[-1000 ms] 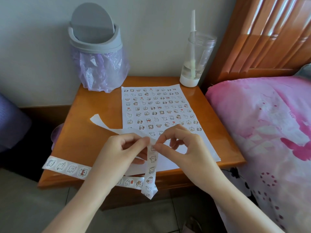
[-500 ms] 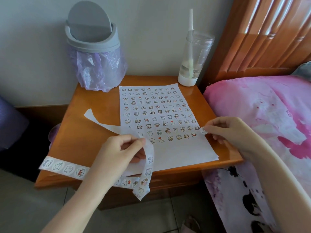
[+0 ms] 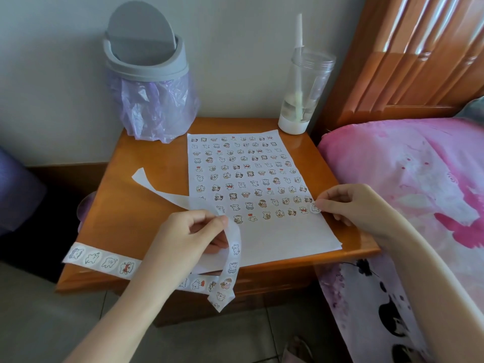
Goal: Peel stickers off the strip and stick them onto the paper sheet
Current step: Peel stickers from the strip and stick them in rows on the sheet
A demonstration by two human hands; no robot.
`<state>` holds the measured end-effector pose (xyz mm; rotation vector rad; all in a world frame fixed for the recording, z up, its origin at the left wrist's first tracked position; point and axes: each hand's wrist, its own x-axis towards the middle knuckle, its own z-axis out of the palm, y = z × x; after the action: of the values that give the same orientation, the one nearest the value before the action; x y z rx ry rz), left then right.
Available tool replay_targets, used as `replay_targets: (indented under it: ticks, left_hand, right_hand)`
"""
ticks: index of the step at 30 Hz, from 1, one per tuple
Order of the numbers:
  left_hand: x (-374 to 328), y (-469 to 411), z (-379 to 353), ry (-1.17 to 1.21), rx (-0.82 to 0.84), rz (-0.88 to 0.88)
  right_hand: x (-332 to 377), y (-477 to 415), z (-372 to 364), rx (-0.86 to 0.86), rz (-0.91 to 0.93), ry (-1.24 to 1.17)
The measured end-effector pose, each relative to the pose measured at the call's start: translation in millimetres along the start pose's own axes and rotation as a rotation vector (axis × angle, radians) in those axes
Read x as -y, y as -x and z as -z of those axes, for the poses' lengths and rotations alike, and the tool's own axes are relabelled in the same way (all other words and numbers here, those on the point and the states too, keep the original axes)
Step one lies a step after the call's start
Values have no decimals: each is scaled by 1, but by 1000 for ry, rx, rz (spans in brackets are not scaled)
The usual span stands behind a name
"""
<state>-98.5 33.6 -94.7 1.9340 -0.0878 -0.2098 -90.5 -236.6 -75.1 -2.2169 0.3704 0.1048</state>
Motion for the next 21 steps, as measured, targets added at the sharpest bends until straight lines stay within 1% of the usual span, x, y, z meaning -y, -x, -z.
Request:
replay_targets:
  ticks: [7, 13, 21]
  left_hand:
    - [1, -1, 0, -42, -13, 7]
    - [2, -1, 0, -18, -6, 6]
    - [1, -1, 0, -51, -10, 1]
  right_hand:
    - [-5, -4, -3, -21, 37, 19]
    - [-7, -6, -5, -39, 57, 28]
    - [-9, -8, -9, -81, 99, 72]
